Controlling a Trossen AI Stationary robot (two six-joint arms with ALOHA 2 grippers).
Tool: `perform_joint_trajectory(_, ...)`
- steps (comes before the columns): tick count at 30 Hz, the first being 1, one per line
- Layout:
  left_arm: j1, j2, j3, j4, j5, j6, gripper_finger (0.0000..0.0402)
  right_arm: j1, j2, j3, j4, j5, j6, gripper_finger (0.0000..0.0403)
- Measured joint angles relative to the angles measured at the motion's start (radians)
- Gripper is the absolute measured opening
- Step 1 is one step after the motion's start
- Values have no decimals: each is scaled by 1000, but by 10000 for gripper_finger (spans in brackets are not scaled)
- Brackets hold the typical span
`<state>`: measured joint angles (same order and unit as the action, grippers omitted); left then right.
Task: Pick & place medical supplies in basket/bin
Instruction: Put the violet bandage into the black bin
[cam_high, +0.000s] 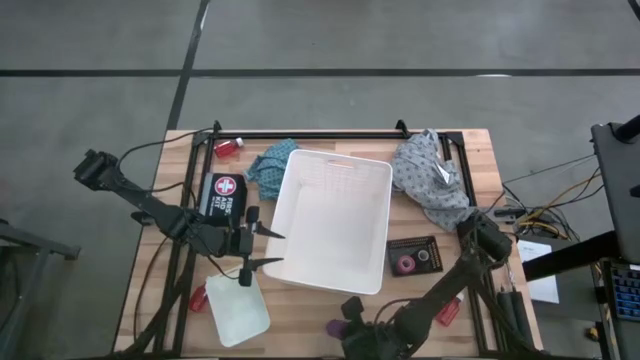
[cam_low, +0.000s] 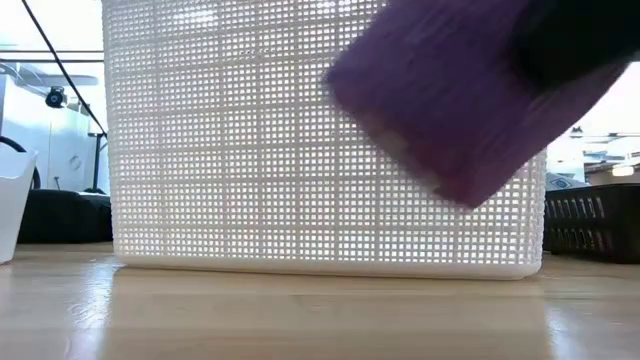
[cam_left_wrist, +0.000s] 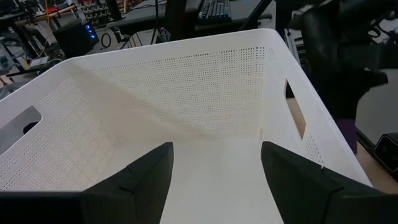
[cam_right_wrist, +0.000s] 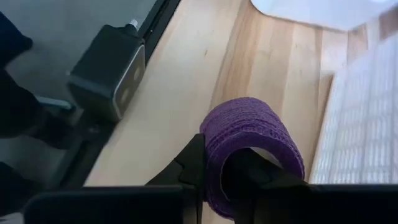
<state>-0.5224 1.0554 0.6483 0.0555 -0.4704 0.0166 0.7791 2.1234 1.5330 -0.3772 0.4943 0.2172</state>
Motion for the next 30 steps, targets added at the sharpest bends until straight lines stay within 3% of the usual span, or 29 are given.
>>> perform_joint_trajectory(7, 0, 0, 0, 0, 0, 0, 250, 55, -71, 1, -177, -40, 250, 38)
perform_joint_trajectory(16, 0, 0, 0, 0, 0, 0, 250, 156, -152, 1, -430, -112, 718, 38)
perform_joint_trajectory(24, 0, 0, 0, 0, 0, 0, 249, 223, -243, 1, -808, -104, 1311, 38)
perform_joint_trajectory(30, 0, 0, 0, 0, 0, 0, 249, 210, -326, 0, -967, -102, 1373, 38)
